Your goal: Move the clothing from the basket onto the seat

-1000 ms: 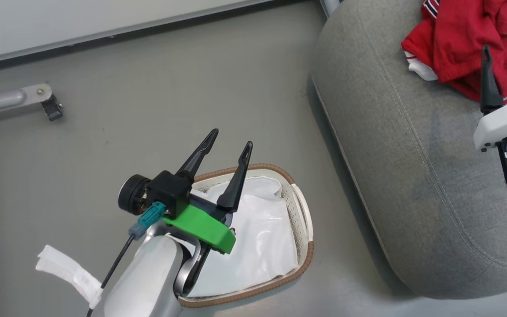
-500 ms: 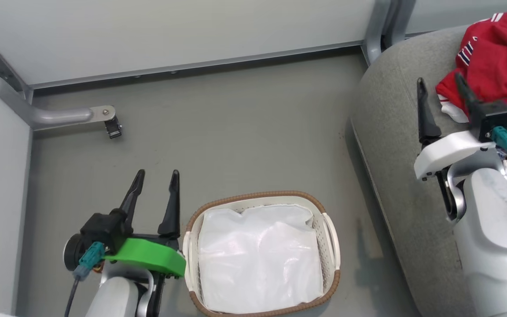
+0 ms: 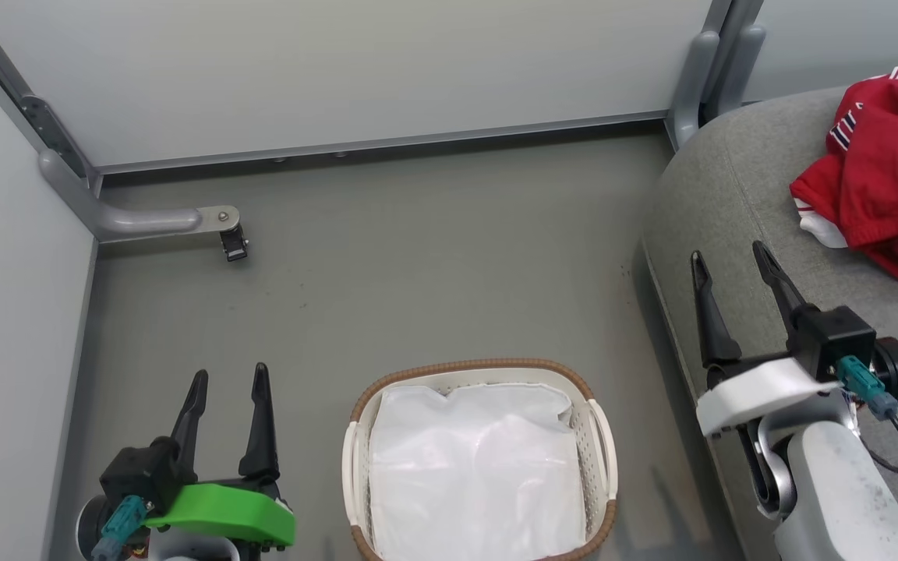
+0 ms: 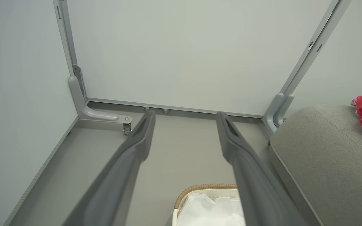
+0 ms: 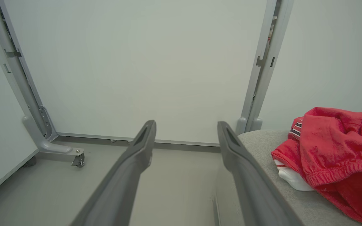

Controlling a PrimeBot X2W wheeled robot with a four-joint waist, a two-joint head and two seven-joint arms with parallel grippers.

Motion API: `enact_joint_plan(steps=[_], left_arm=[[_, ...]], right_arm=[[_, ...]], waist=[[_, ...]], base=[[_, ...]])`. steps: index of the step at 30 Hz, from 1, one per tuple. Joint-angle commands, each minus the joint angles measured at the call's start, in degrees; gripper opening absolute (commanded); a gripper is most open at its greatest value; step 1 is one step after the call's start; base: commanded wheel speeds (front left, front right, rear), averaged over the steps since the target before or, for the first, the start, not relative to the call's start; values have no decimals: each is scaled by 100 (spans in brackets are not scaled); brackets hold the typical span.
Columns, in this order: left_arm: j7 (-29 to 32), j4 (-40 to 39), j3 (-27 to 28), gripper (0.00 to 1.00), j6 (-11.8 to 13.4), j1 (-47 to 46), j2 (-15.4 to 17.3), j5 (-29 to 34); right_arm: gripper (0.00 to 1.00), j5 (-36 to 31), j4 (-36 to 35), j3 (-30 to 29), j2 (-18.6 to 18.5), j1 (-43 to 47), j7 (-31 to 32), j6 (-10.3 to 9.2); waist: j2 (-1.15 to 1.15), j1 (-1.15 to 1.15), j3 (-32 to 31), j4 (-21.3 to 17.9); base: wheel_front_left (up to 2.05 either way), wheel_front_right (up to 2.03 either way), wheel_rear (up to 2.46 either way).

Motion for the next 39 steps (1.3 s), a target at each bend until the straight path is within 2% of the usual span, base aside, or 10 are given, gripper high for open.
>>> enact_joint_plan(steps=[1,8,16,39], left_arm=[[-4,-6,27,100,19,118,7,-49],[-4,-70,62,100,110,346,6,-142],[-4,-74,70,100,154,537,6,-158],[-4,-167,73,100,177,565,5,-126]], right_arm=[[100,111,-101,16,-21,183,-28,-8],[100,247,-272,209,-20,742,-28,-8],[100,286,-152,282,-18,1038,-28,-8],[100,271,-68,281,-18,1044,-28,-8]], waist=[[0,0,-47,20],[0,0,-186,54],[0,0,-327,42],[0,0,-385,65]], base=[[0,0,0],[0,0,0],[0,0,0],[0,0,0]])
